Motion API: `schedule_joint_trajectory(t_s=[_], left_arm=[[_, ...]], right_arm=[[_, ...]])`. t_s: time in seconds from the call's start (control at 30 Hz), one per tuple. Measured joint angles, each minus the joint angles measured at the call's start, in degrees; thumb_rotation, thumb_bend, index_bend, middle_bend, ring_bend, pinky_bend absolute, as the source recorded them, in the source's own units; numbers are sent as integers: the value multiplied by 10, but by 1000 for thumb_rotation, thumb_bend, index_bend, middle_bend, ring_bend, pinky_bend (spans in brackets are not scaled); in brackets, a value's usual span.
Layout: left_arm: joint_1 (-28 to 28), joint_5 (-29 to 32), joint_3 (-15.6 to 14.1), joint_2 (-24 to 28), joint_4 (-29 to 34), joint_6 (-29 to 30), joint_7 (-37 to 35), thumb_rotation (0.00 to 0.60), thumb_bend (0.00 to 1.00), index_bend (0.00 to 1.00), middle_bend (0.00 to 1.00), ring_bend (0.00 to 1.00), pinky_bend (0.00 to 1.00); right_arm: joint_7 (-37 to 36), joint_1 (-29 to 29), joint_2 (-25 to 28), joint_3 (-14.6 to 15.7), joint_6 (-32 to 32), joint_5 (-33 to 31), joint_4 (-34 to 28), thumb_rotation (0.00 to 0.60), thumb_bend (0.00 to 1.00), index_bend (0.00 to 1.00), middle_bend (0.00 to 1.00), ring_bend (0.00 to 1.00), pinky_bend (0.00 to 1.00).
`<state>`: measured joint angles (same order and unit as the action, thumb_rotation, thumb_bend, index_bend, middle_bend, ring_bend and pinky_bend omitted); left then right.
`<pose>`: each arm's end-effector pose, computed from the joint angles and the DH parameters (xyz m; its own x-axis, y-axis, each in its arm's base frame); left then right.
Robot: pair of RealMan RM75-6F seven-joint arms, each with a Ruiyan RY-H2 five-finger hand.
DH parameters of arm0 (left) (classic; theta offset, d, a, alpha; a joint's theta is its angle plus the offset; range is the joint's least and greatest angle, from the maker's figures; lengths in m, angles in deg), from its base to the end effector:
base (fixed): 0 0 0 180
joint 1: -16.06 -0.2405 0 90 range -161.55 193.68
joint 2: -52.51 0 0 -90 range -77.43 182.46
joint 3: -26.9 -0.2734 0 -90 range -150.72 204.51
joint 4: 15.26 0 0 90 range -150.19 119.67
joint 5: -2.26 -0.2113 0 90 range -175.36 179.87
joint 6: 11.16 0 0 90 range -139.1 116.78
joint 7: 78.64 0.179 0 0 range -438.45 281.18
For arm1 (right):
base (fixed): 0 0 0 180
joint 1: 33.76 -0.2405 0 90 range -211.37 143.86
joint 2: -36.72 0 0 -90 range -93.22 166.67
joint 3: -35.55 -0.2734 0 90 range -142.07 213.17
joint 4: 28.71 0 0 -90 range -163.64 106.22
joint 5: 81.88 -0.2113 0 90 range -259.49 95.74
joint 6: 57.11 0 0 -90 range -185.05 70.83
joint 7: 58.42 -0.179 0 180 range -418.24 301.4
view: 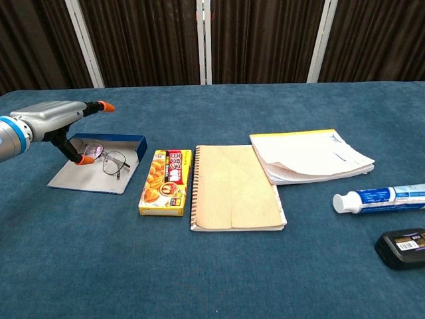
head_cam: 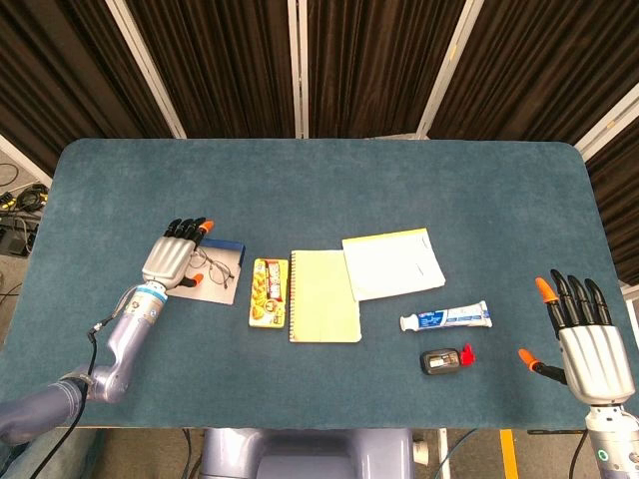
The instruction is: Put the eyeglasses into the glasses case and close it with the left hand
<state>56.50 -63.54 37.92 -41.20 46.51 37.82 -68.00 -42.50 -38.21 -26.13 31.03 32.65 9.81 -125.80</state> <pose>-0.2401 0.4297 -0.0250 0.4983 0.2563 0.8283 0.8647 -0.2167 -0.4531 -0.2883 -0.2179 0.1774 0.5778 0.1271 0.8062 -0.8042 -0.0800 0.5890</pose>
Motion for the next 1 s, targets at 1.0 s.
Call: schedule_joint_trajectory(t_s=[1.0], left_arm=[[71,25,23,-79,-152,-79,-17,600,236,0,0,0,0]], right_arm=[[4,-3,-4,-6,-9,-18,5,600,0,0,0,0,0]])
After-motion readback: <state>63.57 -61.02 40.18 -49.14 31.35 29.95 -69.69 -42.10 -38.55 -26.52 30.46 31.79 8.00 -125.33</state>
